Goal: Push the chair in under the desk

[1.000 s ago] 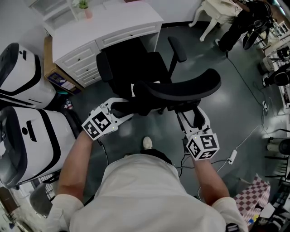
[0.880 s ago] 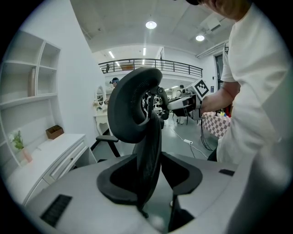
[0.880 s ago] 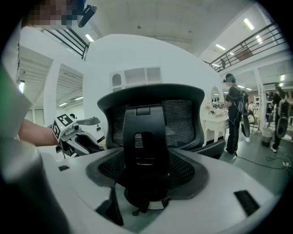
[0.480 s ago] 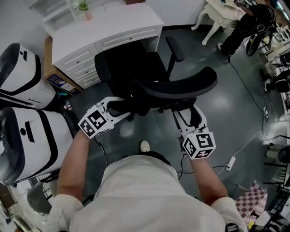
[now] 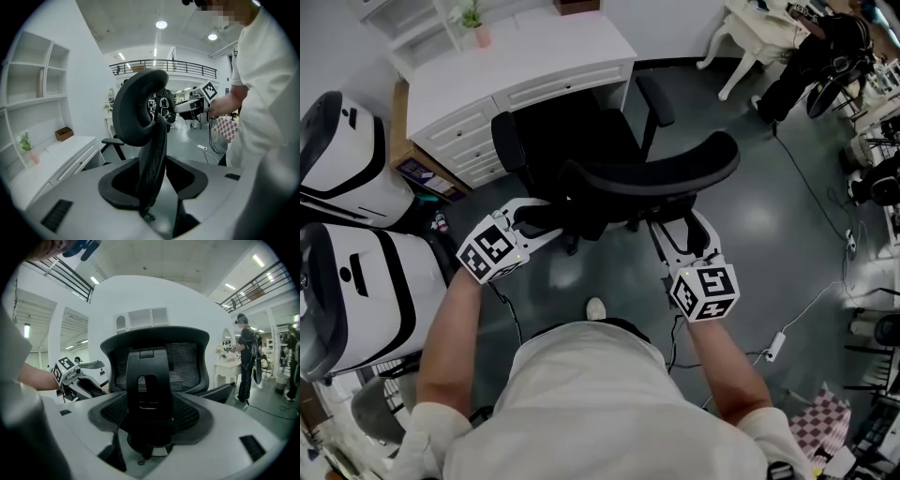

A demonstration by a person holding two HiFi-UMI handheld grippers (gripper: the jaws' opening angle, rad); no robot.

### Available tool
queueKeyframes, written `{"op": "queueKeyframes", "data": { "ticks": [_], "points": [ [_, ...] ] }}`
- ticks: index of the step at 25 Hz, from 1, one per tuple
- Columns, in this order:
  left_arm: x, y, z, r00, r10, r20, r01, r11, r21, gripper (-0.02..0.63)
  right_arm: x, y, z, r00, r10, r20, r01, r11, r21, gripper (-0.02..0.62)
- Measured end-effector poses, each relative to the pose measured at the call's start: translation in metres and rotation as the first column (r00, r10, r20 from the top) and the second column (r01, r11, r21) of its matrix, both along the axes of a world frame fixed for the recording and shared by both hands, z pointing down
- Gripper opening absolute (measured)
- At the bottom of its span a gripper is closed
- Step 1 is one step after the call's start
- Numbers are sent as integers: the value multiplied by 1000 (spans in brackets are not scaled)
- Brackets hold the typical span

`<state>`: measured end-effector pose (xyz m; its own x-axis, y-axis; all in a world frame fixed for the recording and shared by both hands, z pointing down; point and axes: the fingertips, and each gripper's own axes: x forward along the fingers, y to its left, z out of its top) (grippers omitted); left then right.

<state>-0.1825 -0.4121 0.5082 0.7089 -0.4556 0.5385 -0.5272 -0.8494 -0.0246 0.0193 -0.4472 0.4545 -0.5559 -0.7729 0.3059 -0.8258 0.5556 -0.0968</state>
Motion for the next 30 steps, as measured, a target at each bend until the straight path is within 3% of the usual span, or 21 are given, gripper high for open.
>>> {"op": "queueKeyframes", "data": {
  "ticks": [30],
  "points": [
    [-23, -75, 3, 995, -101, 8, 101, 995, -1, 192, -24, -81, 4, 997, -72, 2, 72, 997, 19, 288]
  ]
}}
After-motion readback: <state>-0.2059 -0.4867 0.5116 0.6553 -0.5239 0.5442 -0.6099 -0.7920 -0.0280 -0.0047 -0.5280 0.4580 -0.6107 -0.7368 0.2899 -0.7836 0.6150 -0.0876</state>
